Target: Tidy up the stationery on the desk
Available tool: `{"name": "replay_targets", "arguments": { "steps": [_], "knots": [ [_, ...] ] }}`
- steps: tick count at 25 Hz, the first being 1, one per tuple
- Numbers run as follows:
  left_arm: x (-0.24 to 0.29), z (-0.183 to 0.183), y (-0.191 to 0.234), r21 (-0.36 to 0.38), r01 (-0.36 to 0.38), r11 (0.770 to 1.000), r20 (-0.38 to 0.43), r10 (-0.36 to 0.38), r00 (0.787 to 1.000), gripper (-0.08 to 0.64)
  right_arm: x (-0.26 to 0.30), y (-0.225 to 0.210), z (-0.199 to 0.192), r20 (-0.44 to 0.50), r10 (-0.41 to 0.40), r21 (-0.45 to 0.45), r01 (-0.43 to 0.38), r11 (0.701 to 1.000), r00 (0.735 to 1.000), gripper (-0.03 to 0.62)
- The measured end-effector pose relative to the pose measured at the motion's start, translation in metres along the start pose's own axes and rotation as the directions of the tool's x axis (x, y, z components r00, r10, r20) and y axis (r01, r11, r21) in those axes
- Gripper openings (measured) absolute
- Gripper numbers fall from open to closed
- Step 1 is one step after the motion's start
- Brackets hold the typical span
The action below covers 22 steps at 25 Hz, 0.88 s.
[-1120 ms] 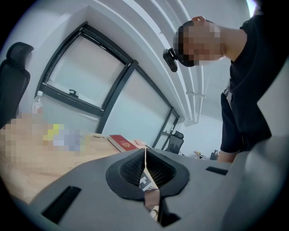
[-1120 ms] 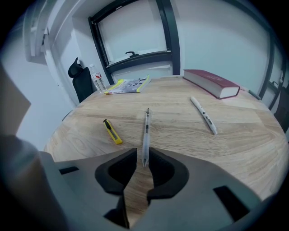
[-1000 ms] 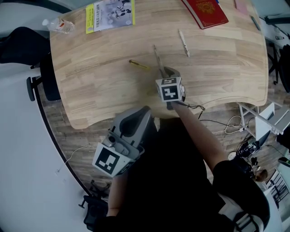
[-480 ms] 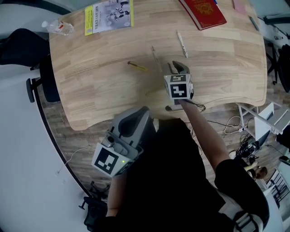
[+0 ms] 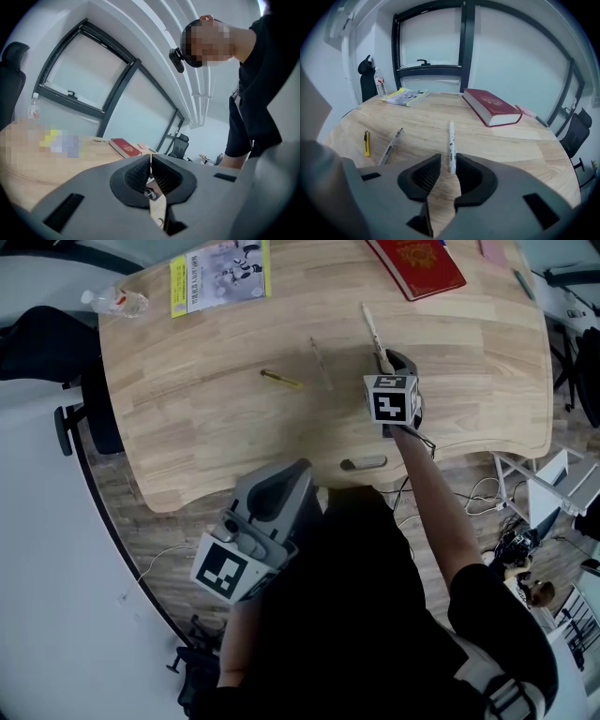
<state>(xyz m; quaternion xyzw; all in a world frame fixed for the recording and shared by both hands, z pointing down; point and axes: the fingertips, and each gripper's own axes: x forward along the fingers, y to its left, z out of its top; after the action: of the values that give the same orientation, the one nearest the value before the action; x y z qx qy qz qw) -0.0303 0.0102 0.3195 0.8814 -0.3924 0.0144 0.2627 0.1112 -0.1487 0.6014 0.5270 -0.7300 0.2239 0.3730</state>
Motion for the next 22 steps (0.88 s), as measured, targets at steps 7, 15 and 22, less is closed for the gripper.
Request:
{"name": "replay_targets", "arguments": {
  "steps": [7, 15, 22],
  "knots": [
    [0.007, 0.0, -0.002, -0.002, 0.009, 1.0, -0.011, -0.009, 1.0, 0.035, 0.014, -0.009, -0.011, -0.036, 0.016, -0.008, -0.017, 1.0, 0.999, 0.115],
    [0.008, 0.0, -0.004, 0.001, 0.008, 1.0, -0.01, -0.008, 1.0, 0.035, 0.024, -0.008, -0.014, -0.046, 0.049, 0.001, -0.049, 0.999, 0.998, 0.103],
    [0.004, 0.0, -0.004, 0.001, 0.0, 1.0, -0.004, 0.0, 1.0, 0.035, 0.027, -0.006, -0.017, -0.049, 0.068, 0.067, -0.065, 0.996, 0.996, 0.07]
  ]
}}
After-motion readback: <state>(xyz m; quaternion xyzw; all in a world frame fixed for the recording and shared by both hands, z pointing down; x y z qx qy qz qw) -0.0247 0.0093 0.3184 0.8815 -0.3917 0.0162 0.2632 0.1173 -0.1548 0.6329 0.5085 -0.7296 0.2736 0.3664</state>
